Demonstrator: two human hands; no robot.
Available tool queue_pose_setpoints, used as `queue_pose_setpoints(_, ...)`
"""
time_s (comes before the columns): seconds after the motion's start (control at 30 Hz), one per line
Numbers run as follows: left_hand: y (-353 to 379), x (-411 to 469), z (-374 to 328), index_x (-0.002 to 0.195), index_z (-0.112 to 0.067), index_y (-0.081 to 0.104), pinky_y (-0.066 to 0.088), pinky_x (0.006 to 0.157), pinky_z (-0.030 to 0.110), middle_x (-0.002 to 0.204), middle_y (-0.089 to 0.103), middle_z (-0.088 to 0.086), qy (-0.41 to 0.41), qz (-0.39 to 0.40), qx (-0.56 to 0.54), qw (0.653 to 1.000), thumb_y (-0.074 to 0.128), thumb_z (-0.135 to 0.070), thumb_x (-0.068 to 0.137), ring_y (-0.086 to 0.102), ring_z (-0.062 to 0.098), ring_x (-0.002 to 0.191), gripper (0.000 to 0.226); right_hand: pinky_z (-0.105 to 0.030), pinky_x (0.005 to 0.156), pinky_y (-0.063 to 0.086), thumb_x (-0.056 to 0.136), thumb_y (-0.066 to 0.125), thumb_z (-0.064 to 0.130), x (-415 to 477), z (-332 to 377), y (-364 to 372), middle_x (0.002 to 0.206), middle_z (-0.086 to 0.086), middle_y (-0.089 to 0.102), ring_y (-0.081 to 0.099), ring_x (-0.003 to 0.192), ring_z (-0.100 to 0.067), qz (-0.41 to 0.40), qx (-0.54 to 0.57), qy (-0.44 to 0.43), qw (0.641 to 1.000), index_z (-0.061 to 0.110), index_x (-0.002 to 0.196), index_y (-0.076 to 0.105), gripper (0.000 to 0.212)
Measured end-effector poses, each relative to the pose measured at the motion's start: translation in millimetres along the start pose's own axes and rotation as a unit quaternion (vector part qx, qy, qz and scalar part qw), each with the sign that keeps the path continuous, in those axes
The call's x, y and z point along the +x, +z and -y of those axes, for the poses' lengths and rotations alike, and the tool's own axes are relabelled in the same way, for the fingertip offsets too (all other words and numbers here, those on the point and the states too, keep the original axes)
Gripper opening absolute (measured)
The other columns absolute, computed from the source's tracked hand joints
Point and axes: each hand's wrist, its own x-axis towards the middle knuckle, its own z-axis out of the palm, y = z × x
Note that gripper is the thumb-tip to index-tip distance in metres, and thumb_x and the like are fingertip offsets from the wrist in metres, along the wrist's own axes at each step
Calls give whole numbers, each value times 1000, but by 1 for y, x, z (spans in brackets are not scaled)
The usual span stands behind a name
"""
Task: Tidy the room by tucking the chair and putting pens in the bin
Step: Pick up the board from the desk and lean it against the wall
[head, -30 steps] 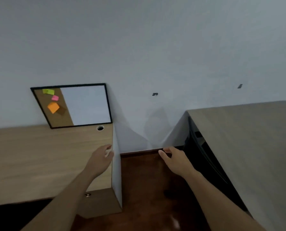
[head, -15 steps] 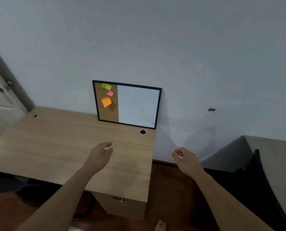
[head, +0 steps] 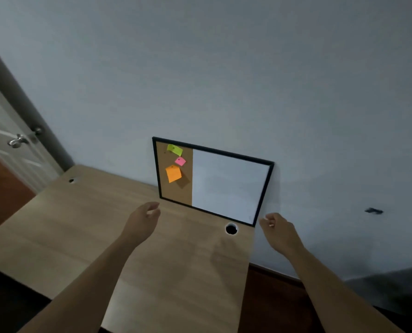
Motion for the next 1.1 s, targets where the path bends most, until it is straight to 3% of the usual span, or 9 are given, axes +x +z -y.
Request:
queue_pose_setpoints(0.23,-8,104,-20,137,-10,70,46,109,41,136,71,11,-34,-16,-32,999,59,-24,107,64,30,129,34,-43,114,44,106,53,51,97,21,8,161,-14,48,51,143,-34,-26,13,32,999,6,161,36,73)
queue_pose_setpoints(0.4,-17,170,-29,150,-12,60,45,110,41,146,65,12,-45,-8,-41,998,57,-30,108,60,31,134,46,-48,123,37,104,54,55,137,23,17,170,-14,32,38,153,-34,-39,39,73,996,8,167,17,87)
queue_pose_setpoints(0.67,-13,254,-45,166,-9,30,43,105,37,169,40,11,-77,-16,-98,992,59,-35,108,48,32,148,70,-43,109,47,103,62,43,170,27,25,159,-14,48,55,137,-36,-40,47,99,993,10,162,29,76)
queue_pose_setpoints(0.8,-12,288,-48,170,-8,17,35,124,44,175,29,13,-108,-20,-119,987,63,-34,105,33,33,159,83,-41,103,47,105,59,39,178,29,22,152,-13,54,57,133,-36,-38,46,114,992,10,159,33,67)
queue_pose_setpoints(0.83,-11,294,-48,168,-7,20,40,121,43,171,35,13,-112,-13,-131,985,64,-31,104,36,33,158,81,-42,104,47,105,58,40,180,29,21,152,-13,55,56,134,-36,-38,46,120,991,10,159,34,66)
queue_pose_setpoints(0.9,-10,299,-53,154,-6,44,54,93,30,140,62,9,-103,9,-159,982,70,-22,97,56,33,140,64,-42,104,46,105,58,41,182,30,21,153,-13,55,56,135,-36,-40,46,134,989,10,157,38,64)
queue_pose_setpoints(0.97,-9,300,-57,125,-14,64,51,74,24,106,74,-3,-77,31,-178,980,79,-25,76,68,28,113,53,-39,99,45,105,58,41,183,32,21,151,-12,57,58,134,-35,-47,39,140,988,9,154,42,60)
queue_pose_setpoints(1.03,-9,300,-54,110,-20,72,57,78,30,94,80,-9,-51,44,-178,982,84,-36,58,73,22,101,56,-37,97,44,105,58,40,181,35,21,150,-11,59,58,133,-34,-51,28,140,988,8,153,44,59)
queue_pose_setpoints(1.1,-8,301,-43,115,-19,76,63,91,43,106,82,-3,-39,47,-183,981,90,-46,49,76,21,103,73,-34,93,43,105,58,39,177,39,22,142,-10,63,60,127,-33,-49,16,137,989,7,151,46,58)
